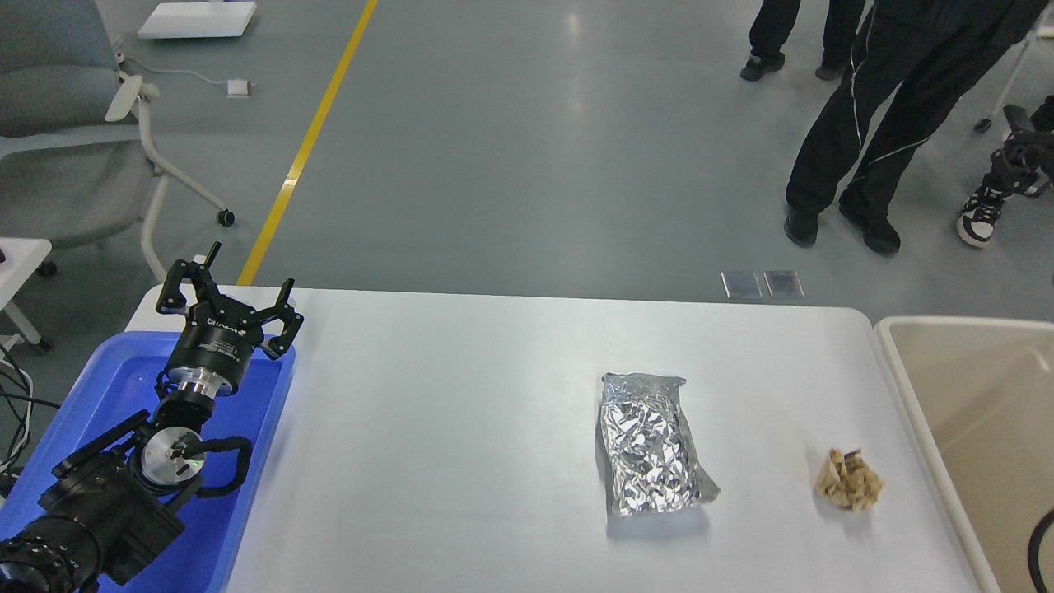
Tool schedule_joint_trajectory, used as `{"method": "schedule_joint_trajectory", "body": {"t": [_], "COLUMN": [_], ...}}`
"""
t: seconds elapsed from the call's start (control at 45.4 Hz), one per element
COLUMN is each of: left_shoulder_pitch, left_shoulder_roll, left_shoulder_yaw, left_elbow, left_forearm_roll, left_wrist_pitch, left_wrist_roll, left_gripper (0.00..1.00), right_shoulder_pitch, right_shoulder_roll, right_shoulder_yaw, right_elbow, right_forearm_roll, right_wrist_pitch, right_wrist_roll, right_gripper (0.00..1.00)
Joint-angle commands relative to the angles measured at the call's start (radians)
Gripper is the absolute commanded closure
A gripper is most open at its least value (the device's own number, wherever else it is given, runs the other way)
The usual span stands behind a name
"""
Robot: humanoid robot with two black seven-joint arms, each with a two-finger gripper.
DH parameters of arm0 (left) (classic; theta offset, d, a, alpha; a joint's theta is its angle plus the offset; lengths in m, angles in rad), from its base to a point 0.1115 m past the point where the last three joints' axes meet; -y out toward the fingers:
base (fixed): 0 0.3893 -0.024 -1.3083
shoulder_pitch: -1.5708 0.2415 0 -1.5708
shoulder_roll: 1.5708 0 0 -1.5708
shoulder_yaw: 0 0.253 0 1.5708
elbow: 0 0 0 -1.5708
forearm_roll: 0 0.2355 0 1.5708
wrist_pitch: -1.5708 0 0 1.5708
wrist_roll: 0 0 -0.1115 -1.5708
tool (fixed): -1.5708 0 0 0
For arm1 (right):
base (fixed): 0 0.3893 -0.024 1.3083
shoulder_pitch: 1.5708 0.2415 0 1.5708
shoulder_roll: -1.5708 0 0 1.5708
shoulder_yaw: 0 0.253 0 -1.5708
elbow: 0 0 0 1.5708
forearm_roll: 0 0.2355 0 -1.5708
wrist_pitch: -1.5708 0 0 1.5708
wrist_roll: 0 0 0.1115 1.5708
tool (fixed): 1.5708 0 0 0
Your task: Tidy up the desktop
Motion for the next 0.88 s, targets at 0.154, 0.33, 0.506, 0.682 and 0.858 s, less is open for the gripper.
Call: {"method": "schedule_joint_trajectory", "body": {"t": [0.154, 0.33, 0.506, 0.682, 0.858], "left_shoulder_pitch": [0.0, 0.0, 0.0, 0.0, 0.0], "left_shoulder_roll": [0.0, 0.0, 0.0, 0.0, 0.0], "left_shoulder_yaw": [0.0, 0.0, 0.0, 0.0, 0.0], "left_elbow": [0.0, 0.0, 0.0, 0.0, 0.0], "left_forearm_roll": [0.0, 0.0, 0.0, 0.0, 0.0], "left_wrist_pitch": [0.0, 0.0, 0.0, 0.0, 0.0], "left_wrist_roll": [0.0, 0.0, 0.0, 0.0, 0.001], "left_gripper": [0.0, 0.0, 0.0, 0.0, 0.0], "right_shoulder_pitch": [-0.204, -0.275, -0.331, -0.341, -0.338], "right_shoulder_roll": [0.133, 0.162, 0.222, 0.23, 0.228], "right_shoulder_yaw": [0.125, 0.112, 0.102, 0.061, 0.06], "right_elbow": [0.11, 0.109, 0.109, 0.109, 0.109], "right_forearm_roll": [-0.01, -0.01, -0.01, -0.01, -0.01], "right_wrist_pitch": [0.0, 0.0, 0.0, 0.0, 0.001], "right_wrist_roll": [0.126, 0.126, 0.126, 0.126, 0.126], "right_gripper": [0.0, 0.0, 0.0, 0.0, 0.0]}}
